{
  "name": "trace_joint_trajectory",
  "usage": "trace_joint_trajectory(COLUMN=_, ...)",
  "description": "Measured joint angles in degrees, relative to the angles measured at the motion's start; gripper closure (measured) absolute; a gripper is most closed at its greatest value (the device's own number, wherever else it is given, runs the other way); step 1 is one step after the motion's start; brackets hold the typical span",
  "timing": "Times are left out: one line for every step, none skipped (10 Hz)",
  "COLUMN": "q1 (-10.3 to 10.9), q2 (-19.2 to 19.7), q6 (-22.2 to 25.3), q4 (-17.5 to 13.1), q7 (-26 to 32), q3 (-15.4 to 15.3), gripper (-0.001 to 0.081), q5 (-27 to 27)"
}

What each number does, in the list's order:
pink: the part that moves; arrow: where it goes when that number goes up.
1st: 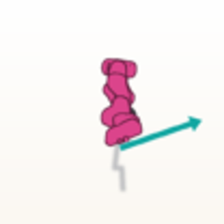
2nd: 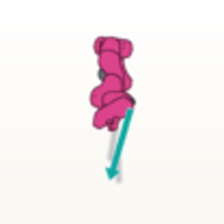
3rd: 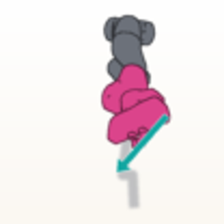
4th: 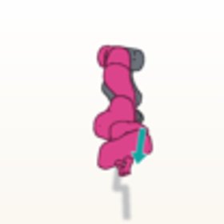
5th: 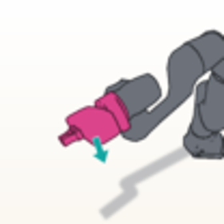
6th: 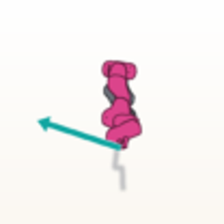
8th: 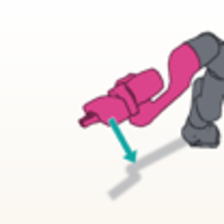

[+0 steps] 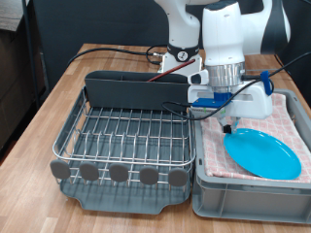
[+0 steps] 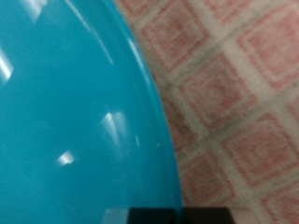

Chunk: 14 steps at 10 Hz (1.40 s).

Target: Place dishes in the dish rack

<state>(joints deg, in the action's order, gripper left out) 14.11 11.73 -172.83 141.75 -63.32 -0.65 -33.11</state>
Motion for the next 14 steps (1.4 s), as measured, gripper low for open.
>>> trace_joint_trajectory(q1=1.6, q2=-1.1, q6=0.9, q4=0.6, q7=-3.8, q3=2.7, gripper=0.0791, q5=4.6)
trace_joint_trajectory(q1=3.3, q2=-2.4, q6=1.8, q4=1.3, q7=-8.4, q3=5.6, gripper=0.0791, q5=10.2)
trace_joint_trajectory(q1=4.6, q2=-3.9, q6=3.0, q4=2.0, q7=-13.3, q3=8.1, gripper=0.0791, q5=15.9)
trace_joint_trajectory(q1=5.5, q2=-5.5, q6=4.8, q4=2.5, q7=-18.4, q3=10.2, gripper=0.0791, q5=22.1)
trace_joint_trajectory(q1=5.7, q2=-7.3, q6=7.1, q4=2.9, q7=-23.0, q3=11.5, gripper=0.0791, q5=27.6)
trace_joint_trajectory(q1=5.7, q2=-9.3, q6=10.2, q4=3.0, q7=-27.1, q3=12.4, gripper=0.0791, q5=32.4)
trace_joint_trajectory(q1=5.6, q2=-11.3, q6=13.5, q4=3.0, q7=-30.3, q3=12.8, gripper=0.0791, q5=36.3)
trace_joint_trajectory(q1=5.2, q2=-13.5, q6=16.9, q4=3.0, q7=-33.1, q3=13.0, gripper=0.0791, q5=39.9)
trace_joint_trajectory(q1=4.7, q2=-15.8, q6=21.3, q4=2.7, q7=-35.9, q3=13.0, gripper=0.0791, q5=43.6)
trace_joint_trajectory(q1=4.2, q2=-18.0, q6=26.9, q4=2.1, q7=-39.1, q3=12.9, gripper=0.0791, q5=47.9)
trace_joint_trajectory(q1=3.7, q2=-20.1, q6=33.4, q4=0.9, q7=-42.1, q3=12.5, gripper=0.0791, q5=52.1)
trace_joint_trajectory(q1=3.3, q2=-21.8, q6=39.4, q4=-0.5, q7=-43.8, q3=12.1, gripper=0.0791, q5=55.1)
trace_joint_trajectory(q1=3.2, q2=-23.2, q6=45.4, q4=-2.1, q7=-44.2, q3=11.8, gripper=0.0791, q5=57.2)
trace_joint_trajectory(q1=3.1, q2=-24.2, q6=51.1, q4=-4.1, q7=-44.2, q3=11.6, gripper=0.0791, q5=59.3)
